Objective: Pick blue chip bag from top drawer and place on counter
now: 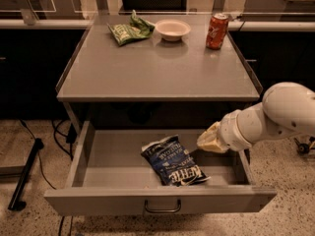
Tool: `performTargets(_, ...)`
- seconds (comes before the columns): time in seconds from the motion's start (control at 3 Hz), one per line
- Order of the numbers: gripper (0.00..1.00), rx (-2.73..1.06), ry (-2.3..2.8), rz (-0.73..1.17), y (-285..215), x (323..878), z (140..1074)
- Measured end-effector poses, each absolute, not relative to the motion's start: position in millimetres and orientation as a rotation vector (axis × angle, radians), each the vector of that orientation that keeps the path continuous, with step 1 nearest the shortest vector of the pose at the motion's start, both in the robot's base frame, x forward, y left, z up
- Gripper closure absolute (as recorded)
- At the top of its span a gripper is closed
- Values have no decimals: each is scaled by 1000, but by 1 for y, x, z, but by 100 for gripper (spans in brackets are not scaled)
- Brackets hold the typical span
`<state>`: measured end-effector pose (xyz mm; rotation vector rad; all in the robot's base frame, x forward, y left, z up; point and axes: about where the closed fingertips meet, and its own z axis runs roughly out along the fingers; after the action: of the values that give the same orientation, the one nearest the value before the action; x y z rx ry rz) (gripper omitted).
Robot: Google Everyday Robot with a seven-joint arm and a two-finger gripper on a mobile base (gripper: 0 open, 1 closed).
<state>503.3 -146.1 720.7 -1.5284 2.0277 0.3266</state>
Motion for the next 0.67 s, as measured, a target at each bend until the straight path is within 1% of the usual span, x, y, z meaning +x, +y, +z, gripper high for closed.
performTargets(0.67,100,-1527,2038,362,-145,505,705)
